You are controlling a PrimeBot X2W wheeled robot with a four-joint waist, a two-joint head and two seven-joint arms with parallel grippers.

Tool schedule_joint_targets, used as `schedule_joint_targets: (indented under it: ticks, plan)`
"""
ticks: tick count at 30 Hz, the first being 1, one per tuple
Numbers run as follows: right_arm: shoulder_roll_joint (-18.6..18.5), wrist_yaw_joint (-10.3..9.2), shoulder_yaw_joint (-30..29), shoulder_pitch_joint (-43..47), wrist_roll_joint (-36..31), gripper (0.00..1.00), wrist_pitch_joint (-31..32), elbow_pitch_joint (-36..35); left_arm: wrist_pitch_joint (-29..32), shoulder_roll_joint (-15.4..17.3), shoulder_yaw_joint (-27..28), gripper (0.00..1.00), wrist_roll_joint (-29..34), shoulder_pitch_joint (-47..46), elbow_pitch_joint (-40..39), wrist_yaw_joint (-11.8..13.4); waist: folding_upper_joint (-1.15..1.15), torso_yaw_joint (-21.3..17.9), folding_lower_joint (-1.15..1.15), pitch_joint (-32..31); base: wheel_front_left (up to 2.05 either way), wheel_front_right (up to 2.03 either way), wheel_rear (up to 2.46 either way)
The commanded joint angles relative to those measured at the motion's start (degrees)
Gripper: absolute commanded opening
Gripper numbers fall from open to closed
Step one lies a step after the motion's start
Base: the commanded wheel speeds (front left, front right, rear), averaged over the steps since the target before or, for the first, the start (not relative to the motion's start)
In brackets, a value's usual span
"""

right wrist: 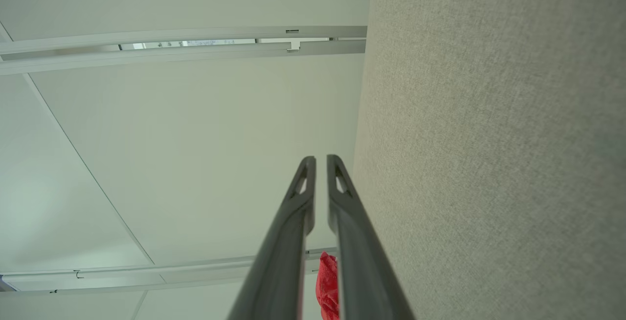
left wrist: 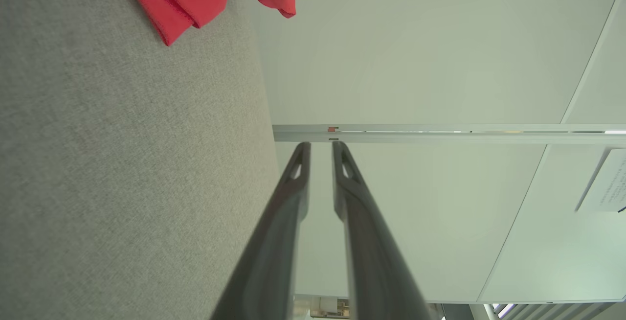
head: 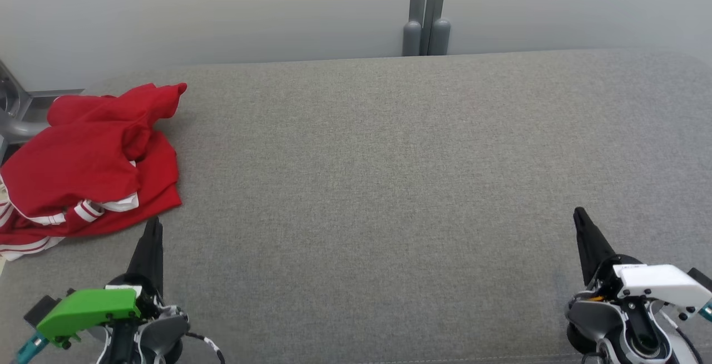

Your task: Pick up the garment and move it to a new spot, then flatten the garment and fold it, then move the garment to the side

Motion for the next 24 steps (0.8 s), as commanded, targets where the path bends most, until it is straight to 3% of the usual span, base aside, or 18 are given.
schedule_joint_targets:
  ticks: [1, 13, 24]
  plan:
    - [0.1, 0.00, 0.0, 0.2, 0.0, 1.00, 0.0, 0.3, 0.0, -0.1, 0.0, 1.00, 0.0, 0.3, 0.2, 0.0, 0.00, 0.0, 0.00, 0.0, 0.00, 0.00, 0.00]
    - [0.5, 0.00, 2.6, 1.6, -2.0, 1.00, -2.6, 1.1, -3.0, -0.4, -2.4, 1.00, 1.7, 2.5, 0.9, 0.0, 0.00, -0.1, 0.00, -0.4, 0.00, 0.00, 0.00]
    - [0.5, 0.01, 3.9, 0.8, -10.0, 1.00, -5.2, 3.2, -6.0, -0.2, -4.4, 1.00, 9.5, 2.9, 1.2, 0.5, 0.00, -0.3, 0.00, -0.9, 0.00, 0.00, 0.00]
